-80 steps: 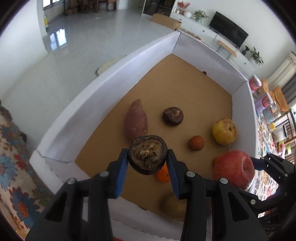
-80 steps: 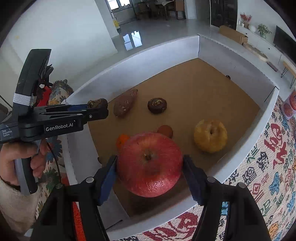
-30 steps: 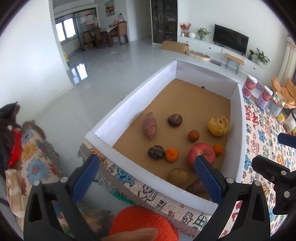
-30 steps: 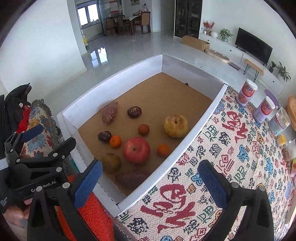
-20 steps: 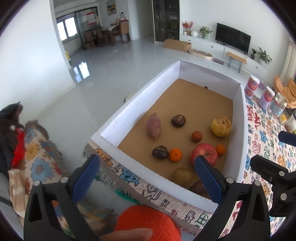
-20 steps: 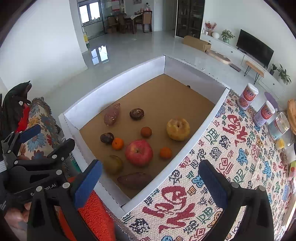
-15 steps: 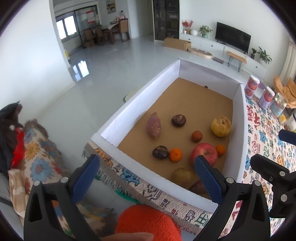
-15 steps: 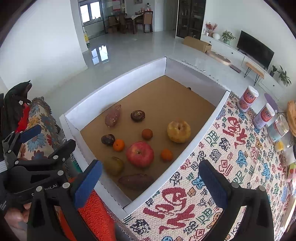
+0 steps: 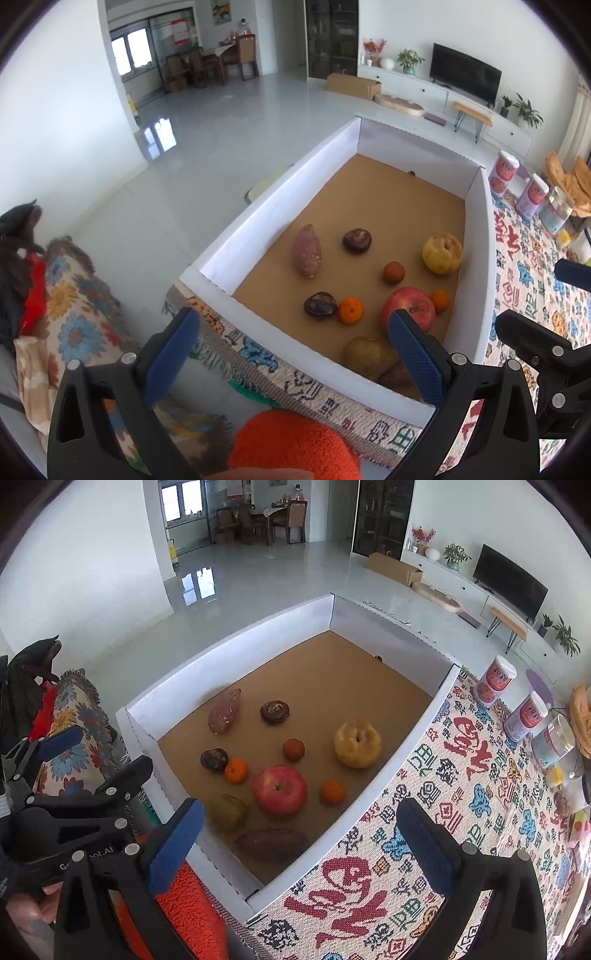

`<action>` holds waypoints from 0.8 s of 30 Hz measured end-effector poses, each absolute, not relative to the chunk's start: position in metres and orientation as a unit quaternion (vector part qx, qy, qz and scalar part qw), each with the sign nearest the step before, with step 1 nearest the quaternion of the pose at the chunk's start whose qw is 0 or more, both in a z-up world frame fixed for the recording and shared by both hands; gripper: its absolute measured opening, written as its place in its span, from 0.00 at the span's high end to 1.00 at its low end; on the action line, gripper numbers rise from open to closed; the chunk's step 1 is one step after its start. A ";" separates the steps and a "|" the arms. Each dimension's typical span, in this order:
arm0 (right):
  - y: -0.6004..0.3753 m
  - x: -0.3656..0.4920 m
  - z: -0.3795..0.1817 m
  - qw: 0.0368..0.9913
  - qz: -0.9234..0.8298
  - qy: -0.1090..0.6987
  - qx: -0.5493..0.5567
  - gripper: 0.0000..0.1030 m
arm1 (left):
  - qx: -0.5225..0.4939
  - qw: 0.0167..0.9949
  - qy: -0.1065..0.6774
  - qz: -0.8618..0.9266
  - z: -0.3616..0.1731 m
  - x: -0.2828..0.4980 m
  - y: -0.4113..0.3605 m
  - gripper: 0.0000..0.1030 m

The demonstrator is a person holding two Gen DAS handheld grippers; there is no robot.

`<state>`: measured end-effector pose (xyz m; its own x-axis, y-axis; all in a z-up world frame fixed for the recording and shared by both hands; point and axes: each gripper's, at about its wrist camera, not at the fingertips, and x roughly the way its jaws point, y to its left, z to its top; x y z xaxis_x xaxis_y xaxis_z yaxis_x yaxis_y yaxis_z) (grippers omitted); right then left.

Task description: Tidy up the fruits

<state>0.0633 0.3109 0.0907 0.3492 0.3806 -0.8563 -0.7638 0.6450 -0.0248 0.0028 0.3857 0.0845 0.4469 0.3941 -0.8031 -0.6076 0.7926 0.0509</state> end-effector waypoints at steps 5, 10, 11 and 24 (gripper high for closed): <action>0.313 0.064 0.090 0.792 0.360 0.442 -0.219 0.00 | -0.123 0.840 0.434 0.302 0.084 0.002 0.388 0.01; 0.313 0.064 0.089 0.792 0.358 0.442 -0.221 0.00 | -0.119 0.840 0.436 0.302 0.083 0.002 0.387 0.01; 0.313 0.064 0.089 0.792 0.358 0.442 -0.222 0.00 | -0.119 0.840 0.436 0.302 0.083 0.002 0.387 0.01; 0.311 0.067 0.090 0.794 0.353 0.442 -0.222 0.00 | -0.119 0.839 0.438 0.299 0.081 0.005 0.387 0.01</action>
